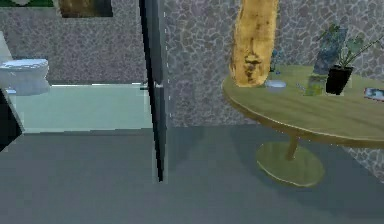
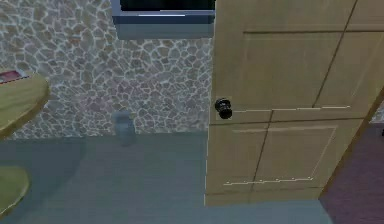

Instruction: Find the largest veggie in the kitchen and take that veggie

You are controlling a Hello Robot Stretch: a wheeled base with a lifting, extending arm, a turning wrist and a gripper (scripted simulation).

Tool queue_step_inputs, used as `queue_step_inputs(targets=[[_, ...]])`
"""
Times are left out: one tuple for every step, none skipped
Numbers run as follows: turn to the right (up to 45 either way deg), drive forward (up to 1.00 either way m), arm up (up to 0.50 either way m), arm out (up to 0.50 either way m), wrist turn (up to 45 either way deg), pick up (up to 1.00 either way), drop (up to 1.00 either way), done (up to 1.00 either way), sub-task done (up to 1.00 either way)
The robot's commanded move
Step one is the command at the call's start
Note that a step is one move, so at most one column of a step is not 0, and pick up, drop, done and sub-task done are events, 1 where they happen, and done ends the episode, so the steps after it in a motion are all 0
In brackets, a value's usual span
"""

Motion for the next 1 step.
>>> queue_step_inputs(targets=[[-36.0, 0.0, 0.0, 0.0, 0.0, 0.0, 0.0, 0.0, 0.0]])
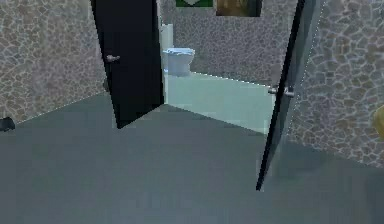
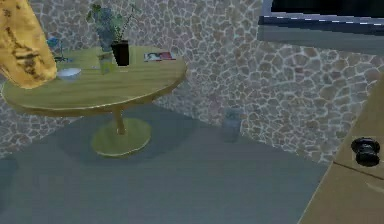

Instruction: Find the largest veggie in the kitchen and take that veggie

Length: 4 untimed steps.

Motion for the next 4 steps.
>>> queue_step_inputs(targets=[[0.0, 1.0, 0.0, 0.0, 0.0, 0.0, 0.0, 0.0, 0.0], [-6.0, 0.0, 0.0, 0.0, 0.0, 0.0, 0.0, 0.0, 0.0], [0.0, 0.45, 0.0, 0.0, 0.0, 0.0, 0.0, 0.0, 0.0], [36.0, 0.0, 0.0, 0.0, 0.0, 0.0, 0.0, 0.0, 0.0]])
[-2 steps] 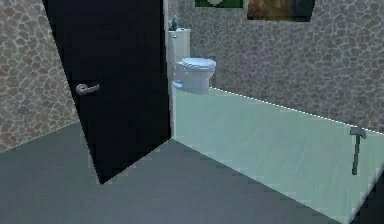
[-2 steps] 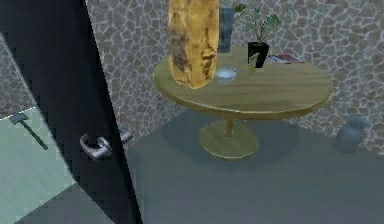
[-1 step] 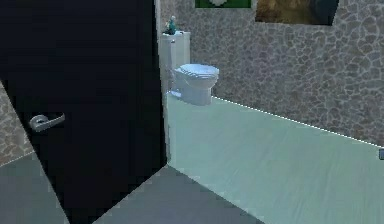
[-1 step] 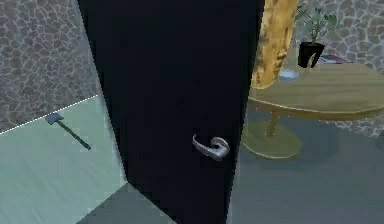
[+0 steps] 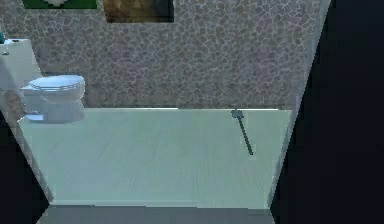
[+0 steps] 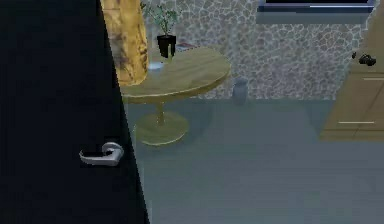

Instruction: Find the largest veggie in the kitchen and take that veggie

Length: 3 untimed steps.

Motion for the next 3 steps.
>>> queue_step_inputs(targets=[[0.0, 1.0, 0.0, 0.0, 0.0, 0.0, 0.0, 0.0, 0.0], [0.0, 0.45, 0.0, 0.0, 0.0, 0.0, 0.0, 0.0, 0.0], [42.0, 0.0, 0.0, 0.0, 0.0, 0.0, 0.0, 0.0, 0.0]])
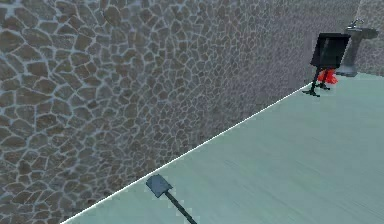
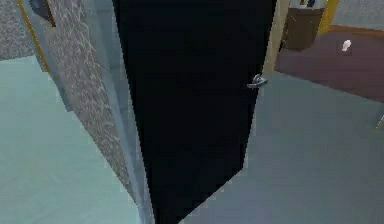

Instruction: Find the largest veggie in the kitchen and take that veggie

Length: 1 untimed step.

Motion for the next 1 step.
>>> queue_step_inputs(targets=[[0.0, 0.5, 0.0, 0.0, 0.0, 0.0, 0.0, 0.0, 0.0]])
